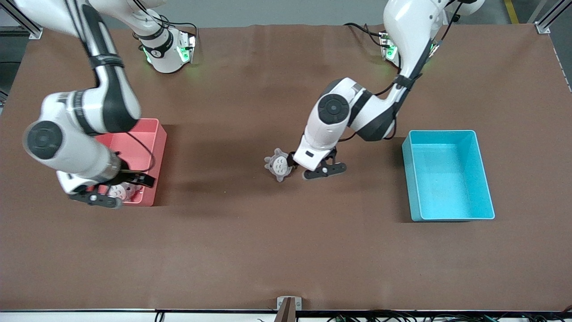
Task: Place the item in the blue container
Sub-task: 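Grasp the plush with the left gripper while the right gripper reaches the pink box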
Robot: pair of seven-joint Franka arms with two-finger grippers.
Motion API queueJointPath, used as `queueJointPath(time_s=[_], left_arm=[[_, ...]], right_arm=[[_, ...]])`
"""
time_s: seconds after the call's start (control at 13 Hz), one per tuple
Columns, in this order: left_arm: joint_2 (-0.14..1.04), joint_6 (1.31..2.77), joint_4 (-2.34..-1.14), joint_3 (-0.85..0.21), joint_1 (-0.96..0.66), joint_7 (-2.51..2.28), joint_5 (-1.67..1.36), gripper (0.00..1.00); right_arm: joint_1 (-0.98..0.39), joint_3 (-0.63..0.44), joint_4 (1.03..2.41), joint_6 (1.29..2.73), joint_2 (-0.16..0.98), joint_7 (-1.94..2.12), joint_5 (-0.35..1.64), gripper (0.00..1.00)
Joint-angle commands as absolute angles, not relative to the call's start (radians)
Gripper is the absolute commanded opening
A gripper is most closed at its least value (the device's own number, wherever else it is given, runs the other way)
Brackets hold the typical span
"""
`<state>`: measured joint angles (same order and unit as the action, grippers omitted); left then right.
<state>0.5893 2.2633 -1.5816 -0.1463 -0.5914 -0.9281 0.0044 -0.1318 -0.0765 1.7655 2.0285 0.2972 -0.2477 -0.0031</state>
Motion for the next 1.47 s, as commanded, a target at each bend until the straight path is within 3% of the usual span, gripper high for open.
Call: queueJointPath(time_s=[0.0, 0.23, 0.46, 1.39], left_arm=[[0.687, 2.318, -1.5, -0.132, -0.655, -0.963, 0.044, 1.0], [0.758, 2.358, -1.465, -0.133, -0.695, -0.965, 0.037, 1.0], [0.805, 2.376, -1.44, -0.133, -0.713, -0.968, 0.034, 1.0], [0.86, 2.411, -1.433, -0.133, -0.712, -0.966, 0.032, 0.99]], right_arm=[[0.036, -0.048, 1.922, 2.138, 0.227, -0.044, -0.02, 1.0], [0.156, -0.043, 2.029, 2.235, 0.235, 0.086, 0.006, 1.0], [0.167, -0.043, 2.109, 2.369, 0.261, 0.138, 0.075, 1.0], [0.149, -0.014, 2.109, 2.6, 0.431, 0.144, 0.138, 1.0]])
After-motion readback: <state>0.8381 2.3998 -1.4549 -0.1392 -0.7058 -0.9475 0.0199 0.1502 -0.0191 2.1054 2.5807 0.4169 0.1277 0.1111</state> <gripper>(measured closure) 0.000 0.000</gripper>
